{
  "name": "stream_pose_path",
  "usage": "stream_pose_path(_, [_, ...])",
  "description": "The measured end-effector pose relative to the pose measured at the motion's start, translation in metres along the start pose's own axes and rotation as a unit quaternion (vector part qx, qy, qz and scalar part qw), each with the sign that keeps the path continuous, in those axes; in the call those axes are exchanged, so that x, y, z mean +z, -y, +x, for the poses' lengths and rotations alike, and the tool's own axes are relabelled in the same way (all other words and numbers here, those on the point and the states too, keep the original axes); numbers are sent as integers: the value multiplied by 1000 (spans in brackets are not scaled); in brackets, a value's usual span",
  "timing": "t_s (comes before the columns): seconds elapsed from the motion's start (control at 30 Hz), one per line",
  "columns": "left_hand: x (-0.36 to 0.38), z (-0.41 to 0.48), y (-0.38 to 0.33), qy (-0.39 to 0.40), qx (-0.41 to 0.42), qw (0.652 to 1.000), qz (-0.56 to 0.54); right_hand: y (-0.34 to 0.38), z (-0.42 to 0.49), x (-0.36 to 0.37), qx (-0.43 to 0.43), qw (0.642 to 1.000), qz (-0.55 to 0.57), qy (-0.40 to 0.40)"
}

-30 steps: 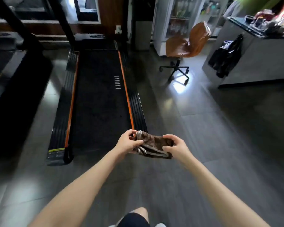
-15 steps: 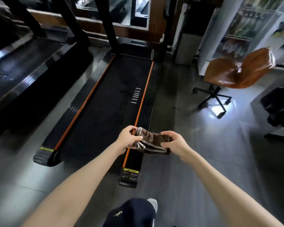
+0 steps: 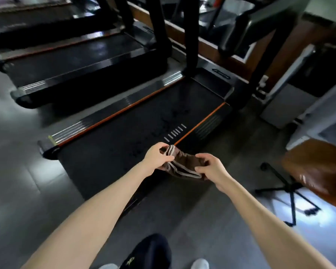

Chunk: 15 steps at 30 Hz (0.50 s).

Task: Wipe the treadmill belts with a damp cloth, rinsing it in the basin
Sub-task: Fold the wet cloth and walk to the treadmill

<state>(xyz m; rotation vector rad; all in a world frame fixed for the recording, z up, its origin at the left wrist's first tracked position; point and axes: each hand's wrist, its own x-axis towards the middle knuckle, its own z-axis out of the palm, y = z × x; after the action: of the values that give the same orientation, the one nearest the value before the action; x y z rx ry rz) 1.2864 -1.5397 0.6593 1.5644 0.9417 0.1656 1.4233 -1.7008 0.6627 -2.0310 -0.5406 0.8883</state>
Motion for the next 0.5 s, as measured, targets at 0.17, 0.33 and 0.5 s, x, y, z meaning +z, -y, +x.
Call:
stream_pose_path(0.17, [39,9,-2,-120,-54,987,-95,11,65,-42,-26,990,-75,121])
stream_pose_path(0.33, [51,38,10,-216,-97,941,-241,36,136,-32,-76,961,-146,222])
stream_pose_path(0.5, [56,119,23,-278,-125,906,-293,40,226,-14,-81,937,-223,255])
